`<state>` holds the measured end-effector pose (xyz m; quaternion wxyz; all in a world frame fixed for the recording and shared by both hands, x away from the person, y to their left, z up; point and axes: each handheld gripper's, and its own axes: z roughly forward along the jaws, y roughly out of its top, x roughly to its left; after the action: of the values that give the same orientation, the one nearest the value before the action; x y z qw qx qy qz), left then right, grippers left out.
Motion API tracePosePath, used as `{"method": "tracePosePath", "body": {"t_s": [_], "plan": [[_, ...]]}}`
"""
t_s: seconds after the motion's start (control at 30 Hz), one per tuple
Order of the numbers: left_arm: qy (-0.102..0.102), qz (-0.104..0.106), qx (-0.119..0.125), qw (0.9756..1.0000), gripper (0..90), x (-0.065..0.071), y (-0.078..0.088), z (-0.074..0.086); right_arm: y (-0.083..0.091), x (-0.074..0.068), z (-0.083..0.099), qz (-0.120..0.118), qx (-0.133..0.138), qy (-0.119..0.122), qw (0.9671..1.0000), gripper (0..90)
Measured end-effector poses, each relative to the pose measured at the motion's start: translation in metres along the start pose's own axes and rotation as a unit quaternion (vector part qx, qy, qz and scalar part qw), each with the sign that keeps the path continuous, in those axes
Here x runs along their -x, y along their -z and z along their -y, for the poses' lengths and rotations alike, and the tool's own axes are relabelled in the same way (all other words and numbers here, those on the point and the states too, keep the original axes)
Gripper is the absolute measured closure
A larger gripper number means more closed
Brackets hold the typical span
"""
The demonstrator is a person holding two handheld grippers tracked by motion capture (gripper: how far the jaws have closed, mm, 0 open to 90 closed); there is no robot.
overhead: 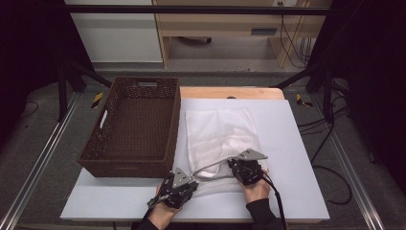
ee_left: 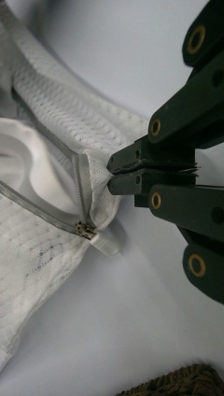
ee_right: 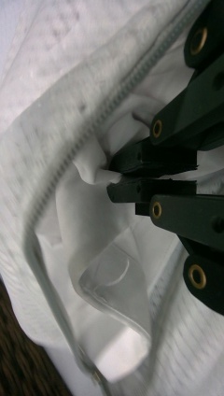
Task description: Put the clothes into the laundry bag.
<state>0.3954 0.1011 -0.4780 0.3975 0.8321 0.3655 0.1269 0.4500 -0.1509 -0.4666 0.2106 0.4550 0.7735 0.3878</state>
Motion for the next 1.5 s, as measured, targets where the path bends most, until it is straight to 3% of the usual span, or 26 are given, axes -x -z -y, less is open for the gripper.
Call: {"method": "tracePosePath", "body": {"t_s": [0.17,0.2,0.33,0.5,0.57,0.7,0.83,0.9,1.0,1.1,1.17,1.2,1.27,1.4,1.5], "plan": [[-0.008,0.004,-0.007,0.9999,87.2,0.002,-0.002,0.001,-0.007,0.009,-0.001,0.066,0.025,0.003,0.9975,85.8],[-0.008,0.004,-0.007,0.9999,87.2,0.002,-0.002,0.001,-0.008,0.01,-0.002,0.07,0.026,0.002,0.9972,85.7],[-0.005,0.007,-0.002,1.0,86.9,0.002,-0.001,0.001,-0.002,0.013,-0.002,0.049,0.03,0.003,0.9983,79.7],[-0.003,0.009,0.004,0.9999,86.5,0.001,-0.001,0.0,0.026,0.013,0.0,0.006,0.047,0.012,0.9988,58.3],[-0.001,0.01,0.006,0.9999,86.5,0.001,-0.001,0.0,0.034,0.013,0.005,-0.006,0.051,0.015,0.9986,56.7],[0.001,0.01,0.01,0.9999,86.5,0.001,-0.001,-0.002,0.025,0.01,0.012,-0.016,0.025,0.021,0.9993,64.2],[-0.002,0.013,0.01,0.9999,86.8,0.001,0.002,-0.003,0.002,0.008,0.008,-0.02,-0.001,0.022,0.9996,83.7],[-0.003,0.014,0.011,0.9998,87.0,0.001,0.004,-0.003,-0.005,0.007,0.004,-0.01,-0.003,0.024,0.9997,90.0],[-0.005,0.013,0.011,0.9998,87.3,0.001,0.007,-0.003,-0.014,0.007,-0.001,0.004,0.002,0.014,0.9999,90.0],[-0.007,0.012,0.009,0.9999,87.3,0.001,0.009,-0.003,-0.023,0.008,-0.003,0.049,0.007,0.018,0.9986,90.0],[-0.005,0.012,0.007,0.9999,87.2,0.0,0.008,-0.003,-0.025,0.013,-0.001,0.053,0.005,0.008,0.9986,90.0],[-0.004,0.012,0.007,0.9999,87.1,-0.001,0.008,-0.002,-0.021,0.012,-0.001,0.051,0.004,0.001,0.9987,90.0],[0.0,0.014,0.006,0.9999,86.9,-0.001,0.006,-0.002,-0.011,0.011,-0.002,0.041,0.006,0.008,0.9991,87.2],[0.001,0.013,0.008,0.9999,86.5,-0.002,0.006,-0.002,0.027,0.007,-0.002,0.004,0.044,0.016,0.9989,77.6],[0.002,0.013,0.008,0.9999,86.2,-0.002,0.005,-0.002,0.054,0.012,0.003,0.01,0.071,0.019,0.9972,70.7]]}}
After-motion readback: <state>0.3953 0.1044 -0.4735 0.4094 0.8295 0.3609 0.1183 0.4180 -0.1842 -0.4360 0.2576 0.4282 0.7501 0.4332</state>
